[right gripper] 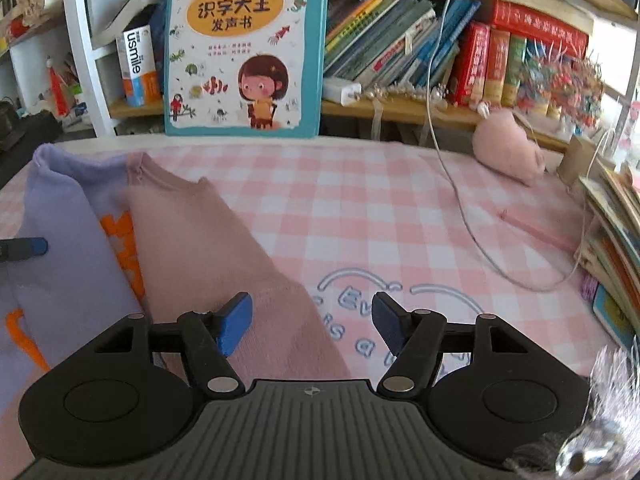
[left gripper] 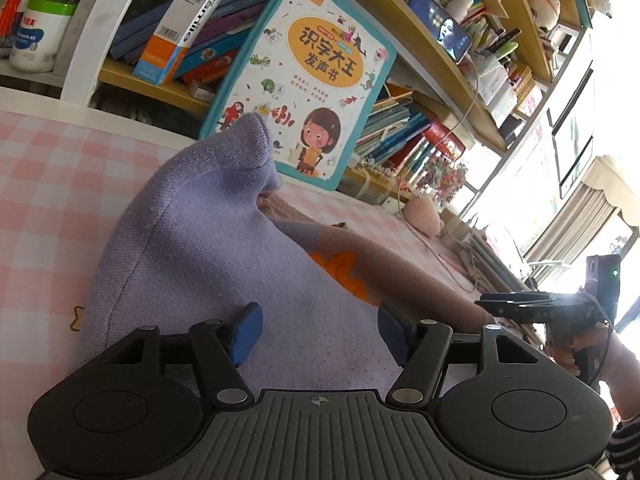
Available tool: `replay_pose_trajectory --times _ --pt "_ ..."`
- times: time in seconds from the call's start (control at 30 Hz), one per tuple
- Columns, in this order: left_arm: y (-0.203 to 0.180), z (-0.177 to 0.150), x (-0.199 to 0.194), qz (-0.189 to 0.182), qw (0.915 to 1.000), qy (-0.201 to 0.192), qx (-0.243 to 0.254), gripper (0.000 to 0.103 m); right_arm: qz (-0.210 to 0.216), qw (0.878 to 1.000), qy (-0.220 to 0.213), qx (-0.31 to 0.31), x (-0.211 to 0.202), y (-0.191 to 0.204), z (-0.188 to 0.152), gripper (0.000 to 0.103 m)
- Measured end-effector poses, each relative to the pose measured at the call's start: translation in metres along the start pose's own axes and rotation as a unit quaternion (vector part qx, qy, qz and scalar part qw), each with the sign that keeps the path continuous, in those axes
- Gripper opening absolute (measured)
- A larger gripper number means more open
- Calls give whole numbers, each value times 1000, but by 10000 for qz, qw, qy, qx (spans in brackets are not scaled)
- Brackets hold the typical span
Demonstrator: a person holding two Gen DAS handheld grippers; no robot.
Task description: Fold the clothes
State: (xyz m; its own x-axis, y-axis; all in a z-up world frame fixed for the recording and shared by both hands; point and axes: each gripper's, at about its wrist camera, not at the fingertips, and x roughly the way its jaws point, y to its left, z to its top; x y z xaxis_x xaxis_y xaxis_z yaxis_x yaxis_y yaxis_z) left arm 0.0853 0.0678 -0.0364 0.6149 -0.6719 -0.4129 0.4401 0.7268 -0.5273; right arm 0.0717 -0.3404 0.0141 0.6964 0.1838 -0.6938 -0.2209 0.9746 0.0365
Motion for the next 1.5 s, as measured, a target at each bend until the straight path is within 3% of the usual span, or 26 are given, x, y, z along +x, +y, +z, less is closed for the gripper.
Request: replay_pose_trajectory --times 0.17,0.43,0.5,0.53,0.6,0.67,0.73,0.77,0.87,0.93,1.03,1.13,1.17,1.23,1.3,1.4,1.5 --pt "-6 -1 0 113 9998 25 183 67 7 9999 164 43 3 -5 2 64" --pt "-3 -2 -1 100 9998 -3 149 67 387 9961 590 520 28 -11 -4 63" --pt "-3 -2 -1 106 9998 -2 156 67 398 9963 622 449 31 -6 -5 55" --pt "-3 -2 -1 109 9998 -4 157 67 471 9959 634 433 33 -4 -5 44" --pt "-3 -1 -1 102 9998 -3 140 67 510 9961 627 346 34 -1 -4 39" --pt "-2 -2 -1 92 9999 -3 122 67 718 9945 622 437 38 -5 -4 12" --pt "-2 -2 -1 92 9999 -3 119 67 849 9923 641 639 41 -9 -3 8" --pt "-2 -2 -1 96 9999 -3 124 67 657 9952 578 439 40 -3 -1 8" --pt "-2 -2 -1 93 9999 -3 121 67 -118 9985 309 -429 41 18 8 7" --pt "-2 -2 0 92 9999 -2 116 67 -641 9924 143 -1039 56 30 16 7" --pt "-3 -2 0 103 9999 -1 124 67 -1416 9707 -107 -1940 78 48 28 7" --pt "-3 -2 0 119 9998 3 143 67 -2170 9341 -355 -2812 100 65 40 7" --pt "-3 -2 0 123 9998 3 139 67 -2176 9342 -259 -2815 109 64 48 8" --pt "-3 -2 0 120 9998 2 128 67 -1958 9498 -48 -2441 126 54 59 8" --pt "-3 -2 0 121 9998 5 130 67 -1876 9593 -158 -2106 129 46 61 16" --pt "-3 -2 1 119 9998 11 141 68 -1747 9690 -452 -1687 111 39 62 43" --pt "-3 -2 1 118 9998 15 152 68 -1268 9834 -907 -932 73 27 58 47"
